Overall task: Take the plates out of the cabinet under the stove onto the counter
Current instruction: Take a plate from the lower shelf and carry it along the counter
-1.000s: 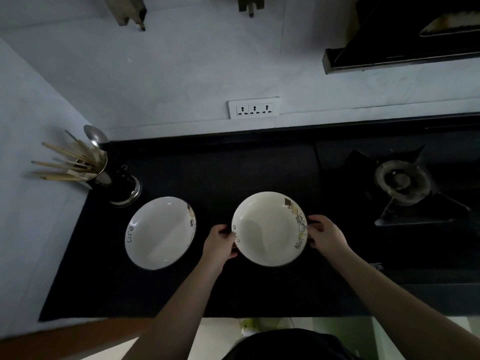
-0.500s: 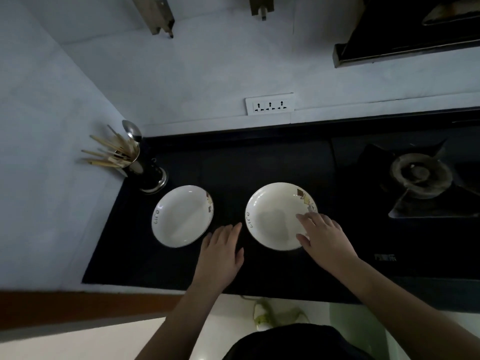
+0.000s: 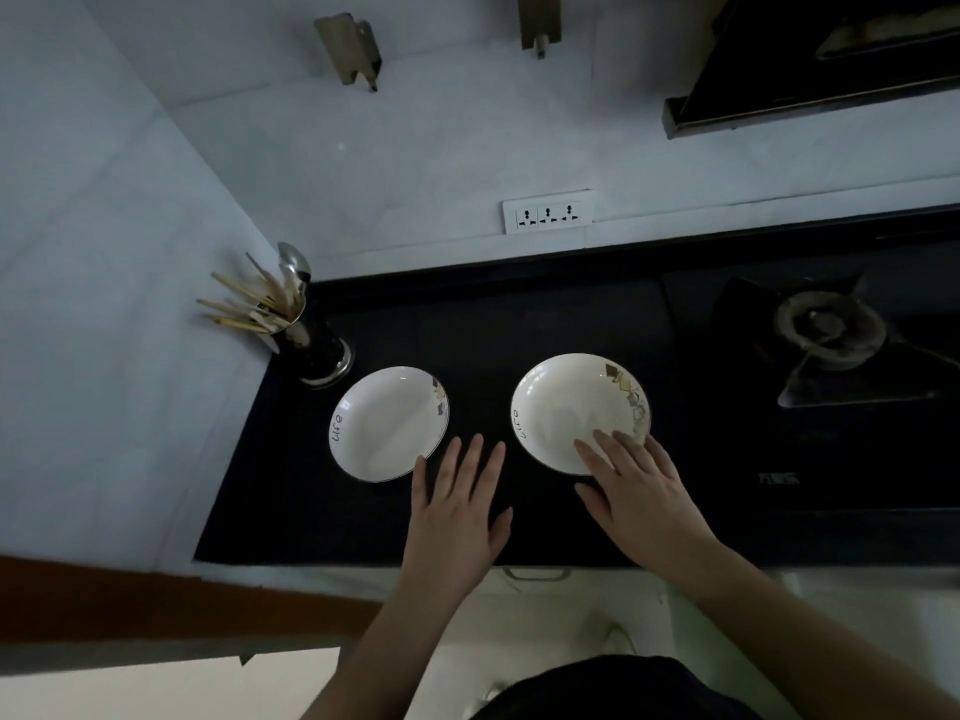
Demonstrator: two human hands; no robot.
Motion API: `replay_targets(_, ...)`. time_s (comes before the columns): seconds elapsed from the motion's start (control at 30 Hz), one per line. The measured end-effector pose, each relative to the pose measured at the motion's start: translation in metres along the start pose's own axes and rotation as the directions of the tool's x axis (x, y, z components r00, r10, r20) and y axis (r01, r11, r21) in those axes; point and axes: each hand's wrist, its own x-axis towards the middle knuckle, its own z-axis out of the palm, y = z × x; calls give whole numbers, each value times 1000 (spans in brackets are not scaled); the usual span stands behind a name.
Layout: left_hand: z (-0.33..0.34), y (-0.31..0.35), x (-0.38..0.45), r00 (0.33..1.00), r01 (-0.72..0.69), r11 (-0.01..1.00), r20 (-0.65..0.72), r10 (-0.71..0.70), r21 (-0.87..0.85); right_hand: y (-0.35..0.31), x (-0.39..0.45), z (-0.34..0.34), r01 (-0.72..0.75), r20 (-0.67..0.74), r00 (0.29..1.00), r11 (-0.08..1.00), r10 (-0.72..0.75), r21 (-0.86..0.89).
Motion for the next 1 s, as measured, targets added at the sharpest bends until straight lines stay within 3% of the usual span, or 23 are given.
replay_targets(0.4, -5, -82, -72, 984, -177, 981, -25, 175, -80, -126, -66, 15, -200, -24, 980, 978, 199, -54)
replay_targets(0.63, -24, -81, -88, 941, -339, 926, -62, 333, -169, -152, -128, 2, -361, -65, 931, 932, 358, -31)
replay_targets(0.77, -26, -59, -87, 892, -443, 881, 14, 451, -167, -150, -166, -7, -479, -75, 875, 878, 477, -1)
replay_targets(1.0, -45, 26, -108, 736, -668, 720, -23, 677, -189, -146, -264, -9, -670, -115, 726, 734, 679, 105)
